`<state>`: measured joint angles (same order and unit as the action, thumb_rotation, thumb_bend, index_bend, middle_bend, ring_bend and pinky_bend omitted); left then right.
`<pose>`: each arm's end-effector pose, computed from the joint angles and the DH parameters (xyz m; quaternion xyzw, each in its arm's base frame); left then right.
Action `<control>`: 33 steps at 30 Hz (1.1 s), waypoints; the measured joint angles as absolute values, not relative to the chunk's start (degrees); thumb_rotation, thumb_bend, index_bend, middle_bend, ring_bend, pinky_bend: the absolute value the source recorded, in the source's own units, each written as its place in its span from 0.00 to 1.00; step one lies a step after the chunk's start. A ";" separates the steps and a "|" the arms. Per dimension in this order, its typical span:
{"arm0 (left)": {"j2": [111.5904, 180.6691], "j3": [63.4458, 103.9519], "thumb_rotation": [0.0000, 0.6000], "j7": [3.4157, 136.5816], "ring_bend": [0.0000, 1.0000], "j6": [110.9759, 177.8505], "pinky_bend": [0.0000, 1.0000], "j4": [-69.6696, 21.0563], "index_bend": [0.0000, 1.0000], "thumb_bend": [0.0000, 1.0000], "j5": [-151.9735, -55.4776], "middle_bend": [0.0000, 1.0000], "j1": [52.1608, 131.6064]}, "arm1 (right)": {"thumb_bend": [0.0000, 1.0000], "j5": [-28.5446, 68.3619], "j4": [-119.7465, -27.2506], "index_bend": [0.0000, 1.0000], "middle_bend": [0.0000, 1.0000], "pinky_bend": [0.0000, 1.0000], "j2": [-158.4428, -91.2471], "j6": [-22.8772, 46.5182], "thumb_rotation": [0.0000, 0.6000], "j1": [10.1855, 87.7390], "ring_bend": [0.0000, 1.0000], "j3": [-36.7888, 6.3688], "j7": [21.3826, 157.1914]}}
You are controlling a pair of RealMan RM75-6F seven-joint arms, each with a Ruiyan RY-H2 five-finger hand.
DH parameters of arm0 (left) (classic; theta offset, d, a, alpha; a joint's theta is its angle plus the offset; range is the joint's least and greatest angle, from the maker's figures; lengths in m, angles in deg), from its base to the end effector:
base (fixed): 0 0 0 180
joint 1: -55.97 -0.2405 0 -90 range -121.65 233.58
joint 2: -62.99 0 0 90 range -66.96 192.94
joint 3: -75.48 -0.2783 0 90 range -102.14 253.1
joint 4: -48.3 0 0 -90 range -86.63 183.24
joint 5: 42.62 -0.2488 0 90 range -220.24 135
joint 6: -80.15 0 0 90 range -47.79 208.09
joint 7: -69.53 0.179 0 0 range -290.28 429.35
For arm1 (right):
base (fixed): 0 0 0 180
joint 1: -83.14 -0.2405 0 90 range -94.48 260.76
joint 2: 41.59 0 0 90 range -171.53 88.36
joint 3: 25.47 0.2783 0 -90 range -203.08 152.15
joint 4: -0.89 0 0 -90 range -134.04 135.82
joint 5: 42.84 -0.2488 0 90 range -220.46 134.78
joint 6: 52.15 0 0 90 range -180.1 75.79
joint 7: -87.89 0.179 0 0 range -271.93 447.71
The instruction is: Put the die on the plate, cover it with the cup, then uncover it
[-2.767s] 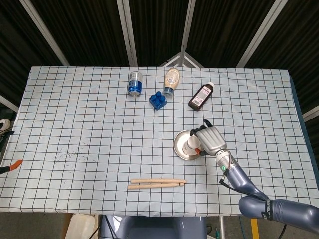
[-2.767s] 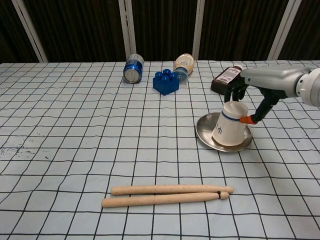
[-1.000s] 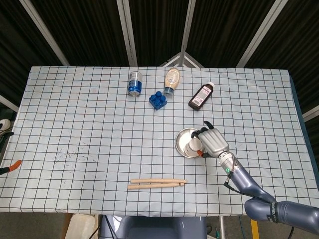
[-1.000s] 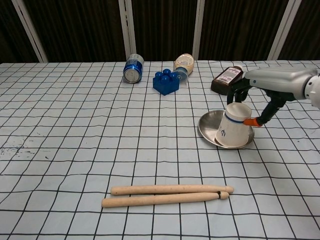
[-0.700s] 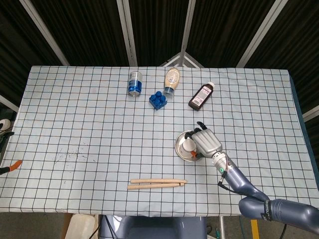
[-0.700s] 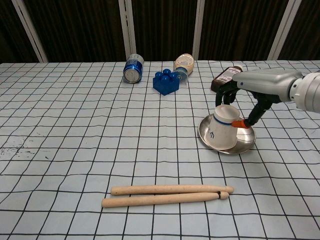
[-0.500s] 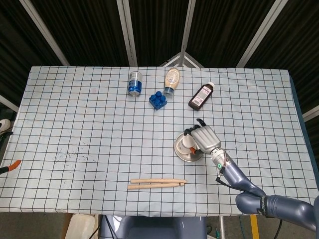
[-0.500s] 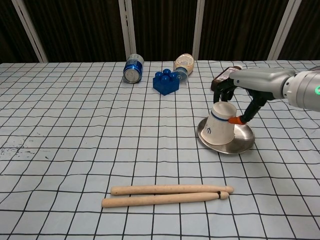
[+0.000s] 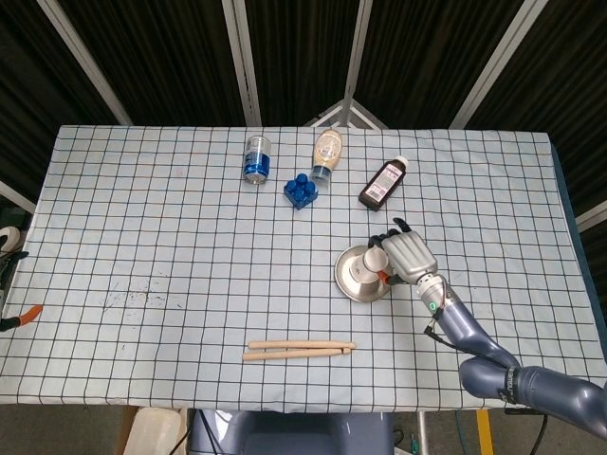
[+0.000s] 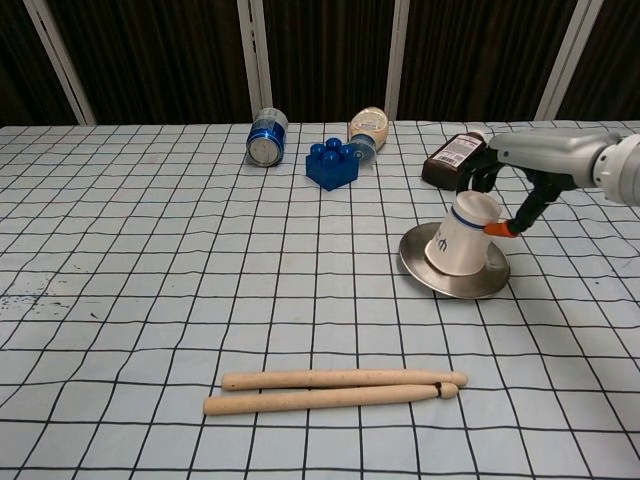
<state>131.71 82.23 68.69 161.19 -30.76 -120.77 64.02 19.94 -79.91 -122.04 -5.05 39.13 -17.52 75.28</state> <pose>-0.3969 0.2611 0.1475 -0.5706 -0.3646 -0.3486 0.6481 -0.2071 -0.4292 -0.0257 0.7550 -0.3887 0.3090 0.4283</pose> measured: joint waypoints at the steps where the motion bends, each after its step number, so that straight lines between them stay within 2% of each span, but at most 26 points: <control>1: 131.71 82.19 1.00 68.76 0.00 161.23 0.06 -30.84 0.20 0.22 -120.83 0.00 64.02 | 0.45 20.31 -80.39 0.53 0.44 0.09 -121.70 -4.76 1.00 39.44 0.29 -17.69 75.49; 11: 131.49 82.07 1.00 68.75 0.00 161.62 0.06 -31.17 0.20 0.22 -121.07 0.00 63.81 | 0.45 25.24 -84.84 0.53 0.44 0.09 -120.03 -1.82 1.00 41.94 0.29 -19.94 76.48; 16: 131.50 82.01 1.00 68.89 0.00 161.63 0.06 -31.24 0.20 0.22 -121.15 0.00 63.83 | 0.45 25.75 -84.97 0.53 0.44 0.09 -121.39 -2.11 1.00 41.18 0.29 -19.47 76.08; 33: 131.47 82.31 1.00 68.47 0.00 161.18 0.06 -30.72 0.21 0.22 -120.54 0.00 63.94 | 0.45 21.26 -76.90 0.53 0.44 0.09 -125.57 -5.62 1.00 38.21 0.29 -16.13 76.74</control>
